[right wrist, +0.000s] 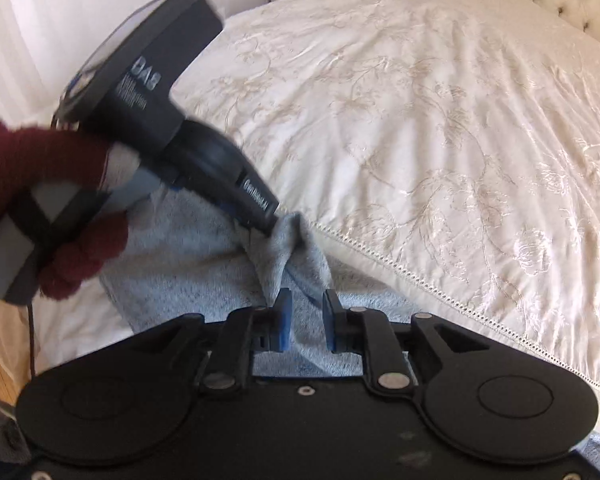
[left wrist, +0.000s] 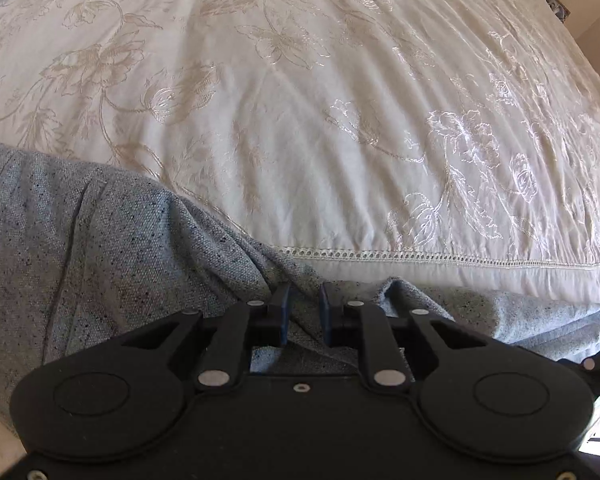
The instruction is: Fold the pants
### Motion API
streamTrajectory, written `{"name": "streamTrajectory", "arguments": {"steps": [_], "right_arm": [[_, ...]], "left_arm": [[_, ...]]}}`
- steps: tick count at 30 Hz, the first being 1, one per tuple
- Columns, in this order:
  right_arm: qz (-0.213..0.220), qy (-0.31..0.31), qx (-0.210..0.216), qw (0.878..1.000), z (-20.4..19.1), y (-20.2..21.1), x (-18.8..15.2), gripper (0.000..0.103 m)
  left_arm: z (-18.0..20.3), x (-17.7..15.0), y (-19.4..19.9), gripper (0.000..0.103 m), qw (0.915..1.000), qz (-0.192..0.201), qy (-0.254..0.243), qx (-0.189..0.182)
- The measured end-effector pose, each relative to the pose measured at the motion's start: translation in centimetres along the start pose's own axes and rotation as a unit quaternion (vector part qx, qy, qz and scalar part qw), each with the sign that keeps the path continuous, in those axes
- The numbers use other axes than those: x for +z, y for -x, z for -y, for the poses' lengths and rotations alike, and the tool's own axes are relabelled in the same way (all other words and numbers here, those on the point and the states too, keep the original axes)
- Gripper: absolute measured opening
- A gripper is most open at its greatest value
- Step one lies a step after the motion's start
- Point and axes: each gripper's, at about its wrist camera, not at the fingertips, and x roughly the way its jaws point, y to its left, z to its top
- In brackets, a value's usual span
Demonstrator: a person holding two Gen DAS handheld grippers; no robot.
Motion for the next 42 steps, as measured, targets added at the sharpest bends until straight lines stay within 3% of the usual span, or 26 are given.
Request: {"name": "streamTrajectory", "arguments": {"steps": [6, 9, 13, 16, 18, 19, 22, 29, 36, 38, 40, 42], "right_arm": [[-0.02, -0.056, 0.061, 0.996, 0.8, -2.4, 2.9, 0.024], [-0.064, -0.053, 0.043, 0.996, 0.6, -4.8, 3.0, 0.025], [-0.091, -0.062, 0.034, 0.993, 1.1, -6.8, 2.5, 0.027], [-0.095, -0.079, 0.045, 0.991, 2.0, -7.2, 2.9, 0.027], [-0.095, -0.092, 0.058, 0.989, 2.8, -7.5, 3.2, 0.029], [-0.097, -0.101, 0.067, 0.988, 3.1, -7.6, 3.4, 0.03], [-0.102, -0.129, 0.088, 0.982, 4.4, -8.9, 4.3, 0.032], [-0.113, -0.182, 0.122, 0.969, 6.5, -11.0, 6.5, 0.033], [-0.113, -0.223, 0.131, 0.959, 7.6, -11.9, 7.7, 0.033], [-0.112, -0.226, 0.128, 0.959, 7.8, -12.0, 7.7, 0.029], [-0.109, -0.212, 0.111, 0.965, 7.7, -11.8, 8.0, 0.004], [-0.045, -0.155, 0.075, 0.984, 6.7, -9.7, 9.1, 0.004]], "left_arm": [[-0.3, 0.6, 0.3, 0.026, 0.9997, 0.003, 0.024, -0.011], [-1.3, 0.9, 2.4, 0.026, 0.9987, 0.029, 0.041, -0.002], [-3.1, 0.3, 5.0, 0.026, 0.9971, 0.059, 0.039, 0.028], [-4.9, -0.5, 5.0, 0.026, 0.9956, 0.043, 0.029, 0.078], [-6.5, -1.4, 3.3, 0.027, 0.9944, -0.002, 0.028, 0.102], [-7.2, -2.0, 2.6, 0.027, 0.9943, -0.012, 0.028, 0.102], [-7.6, -3.1, 2.6, 0.027, 0.9958, 0.014, 0.008, 0.09], [-6.8, -2.9, 2.4, 0.027, 0.9946, 0.014, 0.008, 0.102], [-6.8, -3.3, 2.3, 0.027, 0.9953, 0.019, 0.005, 0.094], [-6.9, -3.3, 2.3, 0.027, 0.9956, 0.02, 0.007, 0.092], [-7.0, -3.4, 2.4, 0.027, 0.9956, 0.022, 0.006, 0.091], [-7.1, -3.6, 2.4, 0.027, 0.9956, 0.024, 0.008, 0.091]]}}
